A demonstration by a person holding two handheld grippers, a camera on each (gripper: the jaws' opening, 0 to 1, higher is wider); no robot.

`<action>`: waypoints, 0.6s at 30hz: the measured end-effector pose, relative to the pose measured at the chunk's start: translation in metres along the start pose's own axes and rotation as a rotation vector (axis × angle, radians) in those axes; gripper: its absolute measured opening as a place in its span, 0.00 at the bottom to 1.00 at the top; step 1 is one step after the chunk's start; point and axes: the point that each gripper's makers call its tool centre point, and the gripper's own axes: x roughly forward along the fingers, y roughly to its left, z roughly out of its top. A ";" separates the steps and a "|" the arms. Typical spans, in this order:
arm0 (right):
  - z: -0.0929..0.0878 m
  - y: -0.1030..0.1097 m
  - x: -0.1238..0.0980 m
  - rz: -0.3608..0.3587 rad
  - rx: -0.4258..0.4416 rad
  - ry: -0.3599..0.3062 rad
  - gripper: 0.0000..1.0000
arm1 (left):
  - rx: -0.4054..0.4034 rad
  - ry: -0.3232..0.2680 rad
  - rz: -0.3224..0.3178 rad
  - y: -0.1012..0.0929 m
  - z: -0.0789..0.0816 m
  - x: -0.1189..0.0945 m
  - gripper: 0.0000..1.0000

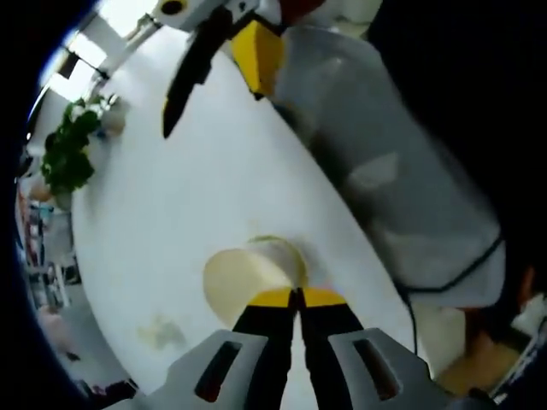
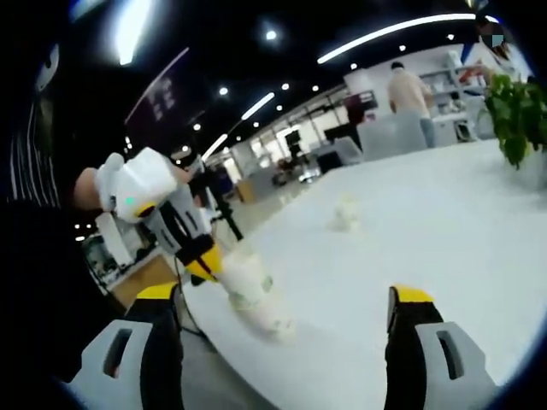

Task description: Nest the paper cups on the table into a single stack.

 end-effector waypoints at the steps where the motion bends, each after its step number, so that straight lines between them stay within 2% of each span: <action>1: 0.000 0.000 0.000 0.001 0.000 -0.001 0.98 | 0.000 0.000 -0.001 0.000 0.000 0.000 0.00; 5: 0.000 -0.001 0.000 0.002 0.002 -0.002 0.98 | -0.004 -0.036 -0.019 -0.003 0.005 0.004 0.00; 18: -0.002 -0.009 -0.005 -0.004 0.033 -0.014 0.98 | -0.053 -0.048 -0.053 -0.006 0.005 0.020 0.02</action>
